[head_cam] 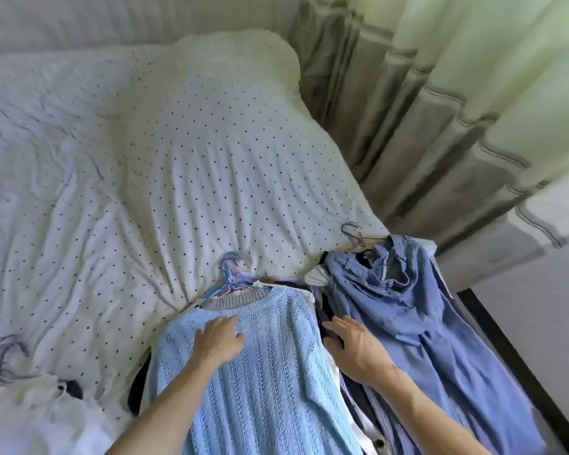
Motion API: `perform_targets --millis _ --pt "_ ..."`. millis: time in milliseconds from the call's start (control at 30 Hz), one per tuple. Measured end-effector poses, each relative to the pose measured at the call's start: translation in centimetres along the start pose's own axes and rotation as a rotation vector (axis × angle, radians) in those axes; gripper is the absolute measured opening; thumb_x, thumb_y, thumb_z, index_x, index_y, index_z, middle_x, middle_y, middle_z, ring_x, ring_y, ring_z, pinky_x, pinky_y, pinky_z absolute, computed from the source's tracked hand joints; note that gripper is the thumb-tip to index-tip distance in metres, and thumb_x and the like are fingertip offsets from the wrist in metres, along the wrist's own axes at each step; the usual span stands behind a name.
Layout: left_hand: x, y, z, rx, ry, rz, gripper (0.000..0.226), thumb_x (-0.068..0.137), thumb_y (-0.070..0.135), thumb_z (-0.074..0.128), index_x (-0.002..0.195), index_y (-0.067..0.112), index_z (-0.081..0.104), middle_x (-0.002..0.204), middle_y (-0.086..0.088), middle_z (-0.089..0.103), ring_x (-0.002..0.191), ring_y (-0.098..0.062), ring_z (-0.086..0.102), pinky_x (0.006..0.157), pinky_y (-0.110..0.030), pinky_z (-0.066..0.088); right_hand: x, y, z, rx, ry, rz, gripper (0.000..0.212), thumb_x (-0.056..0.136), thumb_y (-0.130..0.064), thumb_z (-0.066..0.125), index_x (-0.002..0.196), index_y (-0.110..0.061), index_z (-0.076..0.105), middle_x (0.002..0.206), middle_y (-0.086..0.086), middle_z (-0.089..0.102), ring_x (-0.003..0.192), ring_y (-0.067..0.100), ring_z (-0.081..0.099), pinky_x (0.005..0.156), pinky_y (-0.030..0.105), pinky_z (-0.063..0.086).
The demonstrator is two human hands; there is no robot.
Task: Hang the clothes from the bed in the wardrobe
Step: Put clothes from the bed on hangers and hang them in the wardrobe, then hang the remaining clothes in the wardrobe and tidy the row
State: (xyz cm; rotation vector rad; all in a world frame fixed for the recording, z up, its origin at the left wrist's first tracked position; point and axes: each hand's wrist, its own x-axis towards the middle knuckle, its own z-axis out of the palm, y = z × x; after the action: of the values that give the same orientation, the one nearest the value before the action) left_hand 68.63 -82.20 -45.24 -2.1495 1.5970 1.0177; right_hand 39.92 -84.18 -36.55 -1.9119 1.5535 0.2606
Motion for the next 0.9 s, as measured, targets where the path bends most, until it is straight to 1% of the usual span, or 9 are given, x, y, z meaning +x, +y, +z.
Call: perform_targets --millis 67,200,300,400,567,667,800,833,900 --pt "-3.3 2.8 -0.8 0.032 0.028 0.06 0.055 0.099 0.043 0.042 0.152 0.03 0.035 0.155 0.002 0.038 0.142 -0.022 0.036 0.115 -0.046 0.032 -3.9 1.0 -1.9 -0.021 0.064 -0.028 0.048 0.102 -0.041 0.042 0.148 -0.03 0.044 0.158 -0.002 0.037 0.151 0.016 0.021 0.12 0.03 0.02" --pt "-10.0 9.3 -0.8 0.095 0.091 0.195 0.053 0.1 0.042 0.041 0.151 0.029 0.038 0.16 0.001 0.03 0.146 -0.021 0.03 0.119 -0.049 0.025 -11.9 4.2 -4.6 -0.069 0.23 -0.089 0.046 0.104 -0.038 0.04 0.15 -0.03 0.043 0.157 -0.005 0.038 0.151 0.015 0.021 0.121 0.029 0.015" --pt "-14.2 14.1 -0.2 0.125 0.137 0.288 0.053 0.101 0.041 0.04 0.152 0.029 0.036 0.162 0.0 0.026 0.148 -0.021 0.025 0.121 -0.05 0.019 -16.6 7.4 -5.8 -0.054 0.334 -0.087 0.047 0.103 -0.04 0.041 0.15 -0.035 0.04 0.159 -0.007 0.035 0.152 0.018 0.02 0.123 0.036 0.021" --pt "-17.6 18.5 0.5 0.149 0.188 0.346 0.054 0.1 0.042 0.04 0.153 0.031 0.034 0.162 0.0 0.026 0.148 -0.021 0.025 0.12 -0.047 0.02 -20.7 10.5 -6.6 -0.022 0.41 -0.079 0.047 0.103 -0.043 0.041 0.15 -0.039 0.039 0.158 -0.01 0.035 0.152 0.017 0.019 0.122 0.037 0.024" --pt "-21.9 24.7 2.4 0.095 0.26 0.391 0.053 0.1 0.043 0.041 0.152 0.034 0.034 0.161 0.002 0.027 0.148 -0.019 0.025 0.121 -0.049 0.019 -26.5 15.4 -6.5 0.061 0.566 -0.117 0.035 0.097 -0.03 0.058 0.132 -0.031 0.06 0.143 -0.006 0.056 0.144 0.025 0.039 0.112 0.041 0.039" --pt "-23.4 27.7 3.6 0.075 0.301 0.398 0.052 0.1 0.042 0.042 0.151 0.034 0.034 0.161 0.003 0.028 0.147 -0.018 0.027 0.122 -0.046 0.019 -28.6 18.6 -6.0 0.076 0.59 -0.088 0.04 0.096 -0.035 0.056 0.136 -0.035 0.058 0.146 -0.009 0.053 0.144 0.023 0.039 0.111 0.042 0.042" --pt "-24.4 30.7 5.3 0.077 0.304 0.411 0.052 0.101 0.041 0.043 0.152 0.032 0.036 0.159 0.002 0.031 0.146 -0.019 0.029 0.118 -0.039 0.021 -30.5 22.1 -5.8 0.078 0.58 -0.047 0.042 0.1 -0.037 0.053 0.142 -0.035 0.053 0.151 -0.01 0.045 0.148 0.019 0.03 0.118 0.035 0.03" --pt "-24.4 31.2 5.6 0.077 0.305 0.413 0.052 0.1 0.041 0.043 0.151 0.032 0.037 0.159 0.002 0.032 0.145 -0.019 0.031 0.118 -0.038 0.023 -30.8 22.8 -5.8 0.085 0.575 -0.038 0.042 0.101 -0.037 0.052 0.142 -0.035 0.052 0.151 -0.011 0.044 0.149 0.019 0.03 0.118 0.035 0.03" --pt "-24.0 31.9 6.0 0.075 0.303 0.411 0.051 0.099 0.04 0.044 0.15 0.032 0.039 0.157 0.002 0.035 0.143 -0.02 0.034 0.117 -0.037 0.027 -30.8 24.1 -6.0 0.108 0.591 -0.023 0.04 0.099 -0.037 0.056 0.139 -0.035 0.055 0.148 -0.009 0.049 0.146 0.021 0.035 0.116 0.038 0.036"
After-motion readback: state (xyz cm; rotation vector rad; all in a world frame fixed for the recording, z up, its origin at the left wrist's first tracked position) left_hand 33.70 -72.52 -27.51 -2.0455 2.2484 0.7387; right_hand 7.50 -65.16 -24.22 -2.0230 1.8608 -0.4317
